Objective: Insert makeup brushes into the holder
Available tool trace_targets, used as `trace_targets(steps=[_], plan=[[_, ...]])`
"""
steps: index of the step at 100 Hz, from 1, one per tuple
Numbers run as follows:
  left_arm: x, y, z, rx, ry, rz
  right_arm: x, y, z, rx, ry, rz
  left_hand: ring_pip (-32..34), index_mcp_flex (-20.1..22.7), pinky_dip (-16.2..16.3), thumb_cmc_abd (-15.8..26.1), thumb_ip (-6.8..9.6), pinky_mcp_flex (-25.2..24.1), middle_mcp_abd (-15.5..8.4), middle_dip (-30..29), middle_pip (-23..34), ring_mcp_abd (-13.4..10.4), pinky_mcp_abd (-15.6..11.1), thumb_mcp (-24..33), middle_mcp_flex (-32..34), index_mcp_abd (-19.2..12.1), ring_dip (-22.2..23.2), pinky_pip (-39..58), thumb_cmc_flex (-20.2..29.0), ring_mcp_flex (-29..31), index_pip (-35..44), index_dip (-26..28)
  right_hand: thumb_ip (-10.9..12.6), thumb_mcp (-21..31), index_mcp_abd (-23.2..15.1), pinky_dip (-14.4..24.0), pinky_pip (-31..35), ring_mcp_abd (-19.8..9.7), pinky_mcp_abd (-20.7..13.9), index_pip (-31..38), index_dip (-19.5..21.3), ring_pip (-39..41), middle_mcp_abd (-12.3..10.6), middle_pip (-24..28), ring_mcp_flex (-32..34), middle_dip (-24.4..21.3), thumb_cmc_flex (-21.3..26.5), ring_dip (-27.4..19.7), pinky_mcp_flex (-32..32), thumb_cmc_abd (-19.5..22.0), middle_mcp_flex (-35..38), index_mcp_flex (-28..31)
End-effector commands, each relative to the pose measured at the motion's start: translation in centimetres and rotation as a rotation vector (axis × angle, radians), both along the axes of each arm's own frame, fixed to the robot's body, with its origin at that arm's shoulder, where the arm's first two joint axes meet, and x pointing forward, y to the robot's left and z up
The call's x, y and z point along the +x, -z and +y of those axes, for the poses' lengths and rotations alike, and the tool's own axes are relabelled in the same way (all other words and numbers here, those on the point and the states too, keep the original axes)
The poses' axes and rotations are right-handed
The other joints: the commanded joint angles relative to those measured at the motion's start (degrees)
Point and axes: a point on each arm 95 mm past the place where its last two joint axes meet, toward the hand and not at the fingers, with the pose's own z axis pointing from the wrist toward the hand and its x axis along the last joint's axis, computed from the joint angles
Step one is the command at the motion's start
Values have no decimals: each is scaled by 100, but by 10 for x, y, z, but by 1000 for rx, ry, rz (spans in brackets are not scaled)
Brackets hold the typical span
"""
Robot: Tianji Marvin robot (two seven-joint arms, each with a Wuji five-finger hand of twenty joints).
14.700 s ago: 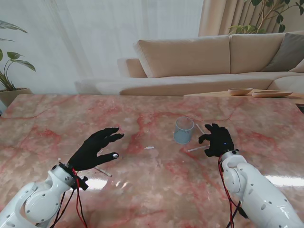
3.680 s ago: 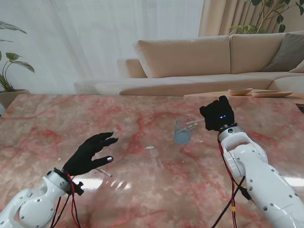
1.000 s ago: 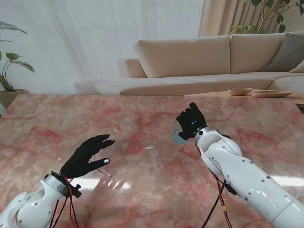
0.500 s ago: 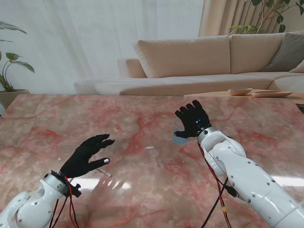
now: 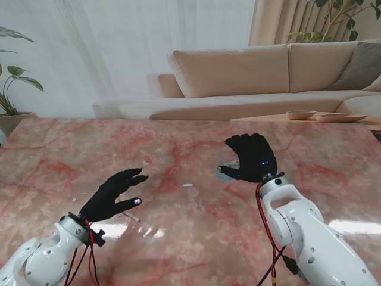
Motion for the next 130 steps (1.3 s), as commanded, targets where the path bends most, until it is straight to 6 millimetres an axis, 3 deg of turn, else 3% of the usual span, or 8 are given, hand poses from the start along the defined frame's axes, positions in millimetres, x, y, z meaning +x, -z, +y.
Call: trace_targets(steps=[1, 24, 44, 70, 103, 112, 123, 130], plan=[[-1, 2, -1, 2, 2, 10, -17, 17, 1, 37, 4, 46, -133, -79, 2, 252, -100, -17, -113, -69, -90, -266, -85, -148, -4, -127, -69, -186, 70, -171, -53, 72, 271, 31, 139, -189, -173, -15, -164, -147, -101, -87, 97, -151, -62, -123, -292, -190, 17, 144, 47, 16], [2, -2, -10, 8, 26, 8, -58, 26, -7, 184, 14, 36, -131, -81, 1, 251, -101, -14, -105, -74, -92, -258, -80, -146, -15, -118, -68, -182, 77, -167, -56, 68, 305, 86, 216, -342, -142, 61, -116, -185, -209, -91, 190, -272, -35, -202, -365, -256, 78, 113, 82, 31], [8, -10, -20, 32, 58, 8, -81, 34, -16, 230, 41, 15, -132, -99, -1, 226, -101, -16, -107, -76, -89, -271, -80, -153, -25, -96, -68, -181, 69, -178, -64, 63, 306, 125, 189, -391, -43, 140, -2, -178, -273, -76, 232, -331, -48, -235, -309, -270, 57, 81, 97, 54], [21, -30, -18, 122, 66, 4, -86, 44, -24, 258, 61, 25, -118, -144, 11, -37, -70, 7, -114, -60, -58, -276, -145, -132, -51, -40, -56, -148, 136, -169, -85, 45, 291, 103, 158, -431, 46, 177, 49, -123, -300, -65, 254, -338, -62, -238, -194, -262, 23, 56, 100, 82], [41, -60, 14, 348, 8, 20, -82, 50, -27, 280, 57, 29, -75, -226, 68, -600, -33, -32, -110, 14, 34, -219, -100, -54, -116, -87, -1, -105, 416, -179, -51, 47, 282, 39, 107, -481, 108, 174, 69, -54, -313, -60, 252, -336, -81, -237, -66, -251, -13, 58, 95, 129], [47, -65, 26, 401, -3, 20, -81, 50, -27, 284, 58, 29, -62, -204, 94, -795, -38, -36, -137, 42, 78, -235, -101, -16, -141, -262, 25, -110, 581, -175, 9, 63, 281, 22, 97, -491, 123, 178, 72, -37, -314, -55, 248, -330, -83, -234, -43, -245, -17, 64, 93, 140], [54, -68, 40, 452, -18, 49, -80, 50, -27, 283, 60, 33, -64, -106, 126, -1137, -50, -65, -286, 57, 121, -291, -17, 69, -145, -1131, 47, -133, 862, -180, 179, 120, 283, 10, 96, -509, 128, 190, 79, -18, -316, -51, 255, -318, -85, -228, 0, -239, -47, 50, 98, 154], [58, -68, 49, 488, -20, 62, -80, 50, -27, 282, 63, 35, -69, -25, 129, -1397, -56, -76, -293, 67, 144, -300, -30, 133, -148, -1376, 56, -166, 1040, -190, 296, 152, 282, 1, 114, -521, 122, 187, 88, -5, -317, -48, 258, -311, -87, -225, 24, -234, -69, 49, 103, 170]])
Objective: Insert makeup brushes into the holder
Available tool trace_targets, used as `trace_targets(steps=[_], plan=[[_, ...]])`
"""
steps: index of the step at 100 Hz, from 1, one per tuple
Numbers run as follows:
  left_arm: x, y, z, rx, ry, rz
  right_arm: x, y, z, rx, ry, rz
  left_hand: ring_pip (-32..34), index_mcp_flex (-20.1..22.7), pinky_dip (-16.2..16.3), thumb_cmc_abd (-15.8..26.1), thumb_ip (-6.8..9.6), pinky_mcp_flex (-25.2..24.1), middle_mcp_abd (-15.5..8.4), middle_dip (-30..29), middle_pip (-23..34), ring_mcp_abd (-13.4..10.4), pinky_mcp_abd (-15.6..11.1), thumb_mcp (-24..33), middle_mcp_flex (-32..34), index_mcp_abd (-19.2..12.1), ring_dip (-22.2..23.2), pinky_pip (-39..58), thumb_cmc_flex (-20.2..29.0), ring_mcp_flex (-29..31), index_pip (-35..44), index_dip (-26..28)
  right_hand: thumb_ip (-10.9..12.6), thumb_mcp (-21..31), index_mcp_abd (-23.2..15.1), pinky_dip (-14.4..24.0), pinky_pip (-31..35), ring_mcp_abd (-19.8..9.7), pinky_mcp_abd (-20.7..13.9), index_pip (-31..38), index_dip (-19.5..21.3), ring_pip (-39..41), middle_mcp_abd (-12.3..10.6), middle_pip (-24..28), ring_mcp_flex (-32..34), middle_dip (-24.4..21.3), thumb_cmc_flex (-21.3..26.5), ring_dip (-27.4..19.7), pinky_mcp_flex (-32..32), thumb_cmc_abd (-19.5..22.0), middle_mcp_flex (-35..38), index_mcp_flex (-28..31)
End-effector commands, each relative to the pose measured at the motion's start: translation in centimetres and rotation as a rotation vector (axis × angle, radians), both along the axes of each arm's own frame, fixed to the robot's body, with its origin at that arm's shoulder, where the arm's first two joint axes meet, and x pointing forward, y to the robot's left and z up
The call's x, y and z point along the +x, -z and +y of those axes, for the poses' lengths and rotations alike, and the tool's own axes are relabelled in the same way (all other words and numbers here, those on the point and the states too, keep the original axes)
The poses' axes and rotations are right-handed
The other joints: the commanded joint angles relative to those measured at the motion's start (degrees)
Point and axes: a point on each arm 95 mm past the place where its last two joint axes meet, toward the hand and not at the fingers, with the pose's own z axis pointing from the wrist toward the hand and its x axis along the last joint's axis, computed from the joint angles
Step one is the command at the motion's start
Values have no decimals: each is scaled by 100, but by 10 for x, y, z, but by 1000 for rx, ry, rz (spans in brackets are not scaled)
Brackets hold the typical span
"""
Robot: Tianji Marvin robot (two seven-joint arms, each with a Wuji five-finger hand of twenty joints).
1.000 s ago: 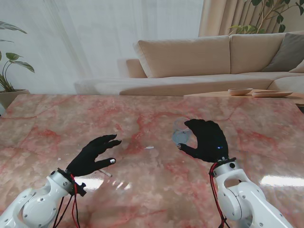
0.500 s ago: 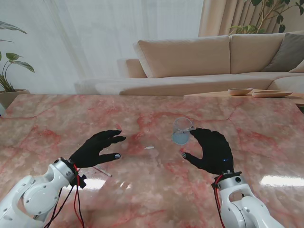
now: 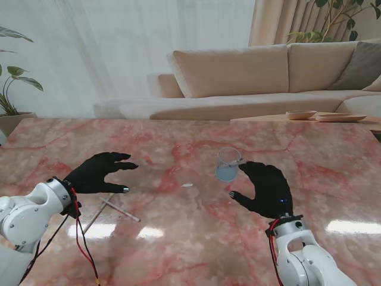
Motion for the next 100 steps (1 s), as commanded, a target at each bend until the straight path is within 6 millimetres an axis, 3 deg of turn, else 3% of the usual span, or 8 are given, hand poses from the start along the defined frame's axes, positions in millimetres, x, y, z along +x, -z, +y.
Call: trace_targets(steps=[1, 9, 10, 13, 19, 40, 71, 100], plan=[[6, -1, 15, 48, -20, 8, -1, 6, 0, 0, 9, 27, -69, 35, 51, -259, -56, -78, -159, 70, 148, -301, -32, 165, -149, -328, 58, -173, 275, -191, 133, 91, 158, -45, 0, -150, 108, 67, 16, 55, -103, -47, 66, -105, -96, -89, 77, -86, -85, -3, 28, 53], [10, 0, 22, 94, -16, 15, -1, 6, 0, -3, 12, 30, -72, 79, 24, -597, -75, -76, -188, 96, 202, -323, -30, 374, -180, -381, 81, -332, 380, -214, 331, 101, 158, -54, -10, -159, 111, 62, 17, 63, -105, -45, 61, -100, -98, -86, 90, -82, -87, 2, 28, 56], [10, 1, 23, 99, -15, 15, -1, 6, 0, -3, 12, 30, -79, 78, 117, -765, -156, -51, -191, 92, 195, -327, -37, 983, -173, -382, 88, -446, 111, -217, 384, 54, 158, -56, -15, -160, 112, 63, 17, 64, -105, -44, 62, -98, -95, -86, 91, -81, -87, 1, 30, 57], [11, 2, 25, 114, -12, 16, 0, 6, 0, -3, 14, 31, -76, 95, 185, -1071, -274, -46, -190, 105, 217, -329, -64, 1843, -187, -381, 95, -542, -219, -233, 434, 45, 158, -60, -15, -163, 115, 74, 15, 69, -106, -42, 65, -94, -92, -84, 99, -79, -87, 5, 33, 60], [12, 5, 27, 136, -6, 17, 0, 6, 1, -4, 16, 34, -58, 157, 198, -1470, -395, -56, -195, 131, 263, -317, -96, 2655, -198, -398, 113, -603, -410, -248, 478, 89, 157, -69, -11, -168, 119, 68, 20, 76, -107, -41, 66, -87, -93, -81, 106, -76, -87, 12, 38, 63], [12, 27, 29, 185, 8, 43, -1, 7, 5, -8, 16, 39, -35, 280, 292, -2185, -594, -69, -282, 145, 286, -209, -159, 3886, -349, -358, 145, -798, -317, -376, 556, 135, 155, -105, 9, -199, 95, 93, 46, 99, -112, -29, 69, -72, -107, -72, 163, -57, -168, 29, 29, 71], [10, 56, 40, 189, -40, 46, 0, 7, 9, -13, 10, 46, 72, 418, 370, -2122, -633, -30, -326, 195, 394, -239, -82, 4348, -206, -407, 192, -684, 53, -191, 610, 155, 157, -146, -21, -209, 120, 113, 60, 129, -116, -14, 65, -49, -97, -60, 214, -30, -162, 49, 25, 81], [12, 56, 31, 202, -23, -18, 1, 10, 14, -9, 10, 61, 199, 611, 572, -2428, -725, -171, -260, 246, 476, -202, 254, 4352, -21, -394, 370, -672, -383, -174, 918, 324, 158, -172, -47, -212, 137, 125, 75, 151, -115, -5, 49, -31, -103, -51, 266, -8, -177, 47, 12, 85]])
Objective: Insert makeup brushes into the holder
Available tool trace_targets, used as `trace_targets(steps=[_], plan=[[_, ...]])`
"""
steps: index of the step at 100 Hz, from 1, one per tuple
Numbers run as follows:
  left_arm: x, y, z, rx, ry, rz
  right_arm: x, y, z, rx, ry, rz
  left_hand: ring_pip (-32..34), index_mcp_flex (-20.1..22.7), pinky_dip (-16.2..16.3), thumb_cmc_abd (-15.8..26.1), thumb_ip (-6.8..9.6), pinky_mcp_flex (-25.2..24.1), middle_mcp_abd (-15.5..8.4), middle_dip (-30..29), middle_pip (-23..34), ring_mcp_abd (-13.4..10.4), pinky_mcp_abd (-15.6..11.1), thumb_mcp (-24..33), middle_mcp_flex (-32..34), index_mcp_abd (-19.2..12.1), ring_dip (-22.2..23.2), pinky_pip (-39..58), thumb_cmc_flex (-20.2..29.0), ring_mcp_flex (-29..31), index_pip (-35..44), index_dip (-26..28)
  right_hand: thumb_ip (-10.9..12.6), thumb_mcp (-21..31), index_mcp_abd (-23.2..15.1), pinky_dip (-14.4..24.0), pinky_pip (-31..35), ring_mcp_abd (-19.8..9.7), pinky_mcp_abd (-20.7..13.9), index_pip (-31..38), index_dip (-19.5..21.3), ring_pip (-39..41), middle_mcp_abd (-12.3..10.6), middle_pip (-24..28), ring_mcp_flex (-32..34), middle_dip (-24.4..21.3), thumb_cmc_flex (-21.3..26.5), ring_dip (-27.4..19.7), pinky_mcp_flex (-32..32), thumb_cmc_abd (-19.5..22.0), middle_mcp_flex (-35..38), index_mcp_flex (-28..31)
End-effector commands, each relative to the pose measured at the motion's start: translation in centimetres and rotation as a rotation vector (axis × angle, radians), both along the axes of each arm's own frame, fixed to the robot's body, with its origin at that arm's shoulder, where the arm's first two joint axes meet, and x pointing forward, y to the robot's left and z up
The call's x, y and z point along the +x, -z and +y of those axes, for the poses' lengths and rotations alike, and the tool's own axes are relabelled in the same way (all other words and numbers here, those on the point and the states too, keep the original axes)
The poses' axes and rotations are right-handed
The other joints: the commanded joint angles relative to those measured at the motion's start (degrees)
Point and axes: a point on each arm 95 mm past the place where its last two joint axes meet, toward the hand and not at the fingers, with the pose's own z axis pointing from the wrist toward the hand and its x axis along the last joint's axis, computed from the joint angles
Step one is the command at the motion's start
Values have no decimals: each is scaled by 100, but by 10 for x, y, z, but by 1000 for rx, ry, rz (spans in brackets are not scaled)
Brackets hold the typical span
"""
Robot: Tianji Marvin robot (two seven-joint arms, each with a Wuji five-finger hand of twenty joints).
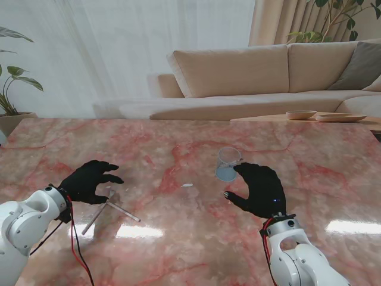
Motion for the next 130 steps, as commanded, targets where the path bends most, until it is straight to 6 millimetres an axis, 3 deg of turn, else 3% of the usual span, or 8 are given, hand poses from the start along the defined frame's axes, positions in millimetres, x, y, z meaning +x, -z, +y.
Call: trace_targets(steps=[1, 19, 30, 55, 81, 96, 109, 130], plan=[[0, 2, -7, 9, 19, 1, -2, 6, 0, -2, 5, 30, 244, 101, 283, -286, -238, -149, -86, 105, 98, -129, 137, 198, 130, -116, 224, -63, -244, -10, 145, 88, 159, -96, -47, -137, 76, 60, 62, 58, -101, -5, 30, -29, -104, -50, 97, -7, -104, 47, 16, 26], [5, 2, -21, 66, 60, -20, -4, 6, 0, 4, 10, 29, 668, 215, 856, -386, -270, -238, -154, 954, 359, -26, 165, 169, -6, -143, 1243, -301, -311, -355, 209, 132, 156, -123, -54, -136, 84, 59, 70, 65, -101, -2, 18, -19, -116, -45, 116, 4, -115, 73, 1, 26], [8, 3, -29, 89, 83, -21, -5, 7, 0, 10, 12, 27, 690, 199, 709, -373, -274, -179, -58, 1396, 494, -8, 156, 152, -262, -183, 1509, -585, -330, -564, 274, 170, 157, -132, -67, -133, 94, 63, 79, 73, -99, 2, 14, -7, -112, -39, 131, 11, -112, 68, -1, 36], [13, 12, -39, 134, 131, -26, -4, 9, -1, 20, 14, 30, 549, 495, 417, -442, -286, -141, -3, 1680, 479, 15, 165, 200, -309, -299, 1643, -744, -362, -621, 764, 416, 159, -149, -81, -128, 107, 77, 98, 84, -95, 14, -10, 15, -107, -28, 144, 31, -125, 77, -11, 43], [10, 22, -41, 157, 181, -14, -5, 11, -2, 28, 19, 34, 578, 734, 422, -649, -326, -148, 25, 1708, 583, 40, 194, 262, -125, -216, 1622, -667, -419, -492, 1271, 672, 163, -151, -101, -116, 121, 72, 121, 93, -90, 29, -5, 41, -93, -15, 173, 58, -137, 65, -5, 50], [9, 33, -43, 111, 220, -73, -5, 12, 0, 32, 18, 40, 869, 1537, 1276, -922, -400, -287, 147, 1715, 813, 83, 281, 574, 1079, 63, 1605, -143, -524, 159, 1545, 750, 162, -160, -131, -107, 130, 83, 141, 105, -82, 42, -10, 58, -81, -8, 188, 77, -143, 75, 4, 61], [7, 39, -46, 112, 237, -85, -5, 13, 1, 36, 16, 42, 956, 1839, 1383, -1014, -423, -289, 137, 1749, 889, 65, 253, 582, 1254, 211, 1604, -181, -578, 177, 1497, 692, 161, -167, -142, -99, 139, 80, 150, 110, -76, 47, -10, 63, -77, -5, 197, 90, -146, 87, 1, 65], [5, 41, -49, 145, 275, -90, -6, 12, 0, 40, 22, 42, 1042, 2107, 1414, -1100, -448, -275, 110, 1809, 944, 43, 239, 650, 1354, 197, 1605, -224, -642, 180, 1582, 700, 161, -181, -140, -90, 145, 87, 154, 115, -68, 46, -5, 69, -79, -2, 215, 105, -152, 92, -1, 71]])
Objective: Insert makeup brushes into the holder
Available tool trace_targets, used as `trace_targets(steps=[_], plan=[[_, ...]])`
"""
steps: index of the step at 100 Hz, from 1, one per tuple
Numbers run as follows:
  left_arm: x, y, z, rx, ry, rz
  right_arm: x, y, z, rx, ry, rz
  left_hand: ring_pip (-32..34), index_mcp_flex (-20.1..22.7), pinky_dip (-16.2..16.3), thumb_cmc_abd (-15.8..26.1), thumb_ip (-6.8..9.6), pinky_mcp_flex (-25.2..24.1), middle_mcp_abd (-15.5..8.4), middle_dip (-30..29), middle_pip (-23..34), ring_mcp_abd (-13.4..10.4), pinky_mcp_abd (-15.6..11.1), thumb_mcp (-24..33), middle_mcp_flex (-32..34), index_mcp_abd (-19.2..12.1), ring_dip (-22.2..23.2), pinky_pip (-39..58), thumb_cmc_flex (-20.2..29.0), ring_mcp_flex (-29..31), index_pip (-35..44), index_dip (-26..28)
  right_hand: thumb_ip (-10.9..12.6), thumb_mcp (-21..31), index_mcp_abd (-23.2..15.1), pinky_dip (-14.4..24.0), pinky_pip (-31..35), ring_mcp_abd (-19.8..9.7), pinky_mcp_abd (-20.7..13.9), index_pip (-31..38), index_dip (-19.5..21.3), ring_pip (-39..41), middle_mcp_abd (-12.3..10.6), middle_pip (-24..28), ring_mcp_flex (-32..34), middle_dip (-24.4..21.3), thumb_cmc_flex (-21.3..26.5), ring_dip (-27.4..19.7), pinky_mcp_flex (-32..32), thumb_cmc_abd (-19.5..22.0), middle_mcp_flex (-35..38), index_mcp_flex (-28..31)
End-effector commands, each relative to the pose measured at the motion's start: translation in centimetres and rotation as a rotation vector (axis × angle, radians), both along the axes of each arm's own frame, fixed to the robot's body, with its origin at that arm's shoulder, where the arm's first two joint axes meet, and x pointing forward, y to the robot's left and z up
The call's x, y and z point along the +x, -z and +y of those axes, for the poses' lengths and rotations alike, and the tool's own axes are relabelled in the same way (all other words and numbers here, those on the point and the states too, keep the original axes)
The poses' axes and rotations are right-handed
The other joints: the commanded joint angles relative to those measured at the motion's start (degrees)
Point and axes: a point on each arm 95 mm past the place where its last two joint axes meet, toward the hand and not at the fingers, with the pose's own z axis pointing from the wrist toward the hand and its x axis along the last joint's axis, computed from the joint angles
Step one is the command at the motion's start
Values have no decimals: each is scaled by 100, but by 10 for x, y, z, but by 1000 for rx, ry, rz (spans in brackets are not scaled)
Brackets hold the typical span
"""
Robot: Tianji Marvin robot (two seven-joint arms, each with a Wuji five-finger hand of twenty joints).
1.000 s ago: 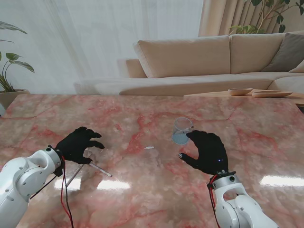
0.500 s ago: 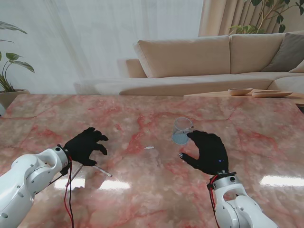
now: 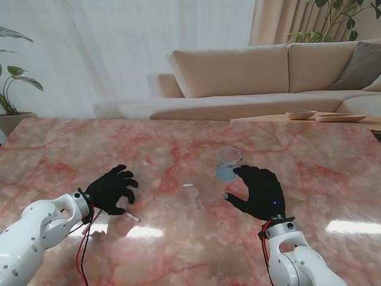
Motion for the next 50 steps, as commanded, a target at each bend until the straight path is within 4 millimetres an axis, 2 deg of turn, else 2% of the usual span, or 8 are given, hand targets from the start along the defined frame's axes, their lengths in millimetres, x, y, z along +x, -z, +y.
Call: trace_targets(steps=[1, 6, 9, 18, 23, 28, 33, 50], plan=[[-3, 3, 0, 14, 14, 8, -3, 5, -1, 4, 10, 25, 117, 324, 121, -258, -147, -88, 28, 103, 57, 39, 65, 238, 111, 37, 59, -2, -207, 21, 81, -2, 151, -98, -66, -89, 69, 68, 25, 65, -23, 27, -7, 13, -81, -2, 152, 104, -94, 93, -1, 73], [-4, 4, 1, 21, 19, 10, -4, 5, -1, 5, 12, 26, 124, 376, 118, -267, -158, -86, 24, 110, 54, 36, 57, 235, 118, -6, 54, -17, -204, 23, 148, 22, 152, -101, -73, -87, 71, 66, 27, 66, -22, 29, -8, 14, -74, -1, 157, 108, -92, 96, -1, 74], [-4, 4, 1, 23, 22, 8, -4, 5, -1, 5, 12, 28, 139, 383, 125, -279, -247, -80, 20, 121, 48, 36, 62, 186, 131, -40, 46, -30, -168, 26, 223, 30, 152, -103, -75, -86, 71, 67, 24, 66, -21, 29, -1, 14, -74, -1, 159, 109, -93, 95, -4, 75], [-7, 5, 2, 36, 27, 6, -4, 5, -1, 6, 11, 32, 142, 404, 127, -352, -270, -77, -9, 121, 11, 33, 54, 168, 61, -76, 37, -45, -185, 21, 318, 53, 152, -107, -70, -84, 71, 65, 24, 68, -18, 29, -2, 14, -73, -2, 164, 112, -92, 98, -6, 78], [-9, 6, 3, 42, 30, 3, -4, 5, 0, 8, 11, 33, 152, 288, 127, -376, -410, -69, -20, 152, 8, 24, 49, 99, 60, -158, 27, -67, -121, 22, 613, 122, 153, -110, -75, -84, 70, 66, 24, 70, -17, 29, 7, 17, -73, -1, 169, 114, -95, 99, 2, 81], [-10, 7, 4, 45, 31, 1, -4, 5, 0, 10, 11, 34, 158, 207, 126, -390, -392, -66, -28, 162, 2, 24, 45, 97, 63, -175, 27, -76, -137, 23, 756, 163, 153, -112, -67, -83, 70, 72, 23, 72, -15, 28, 9, 18, -76, 0, 173, 115, -92, 100, 1, 87], [-12, 9, 5, 40, 27, 0, -5, 5, 0, 11, 12, 35, 159, 127, 124, -433, -488, -64, -21, 178, 5, 19, 38, 31, 62, -240, 25, -84, -72, 13, 1024, 243, 154, -111, -69, -83, 71, 70, 19, 74, -13, 30, 8, 18, -71, 0, 189, 117, -89, 97, 0, 89], [-19, 18, 10, 15, 4, -1, -5, 6, 1, 17, 16, 39, 139, -148, 69, -490, -554, -52, -38, 185, 13, 26, 17, 7, 41, -377, 1, -129, 99, -44, 1540, 401, 154, -115, -73, -84, 64, 73, 15, 80, -9, 31, 13, 21, -73, 1, 253, 121, -95, 72, 4, 98]])
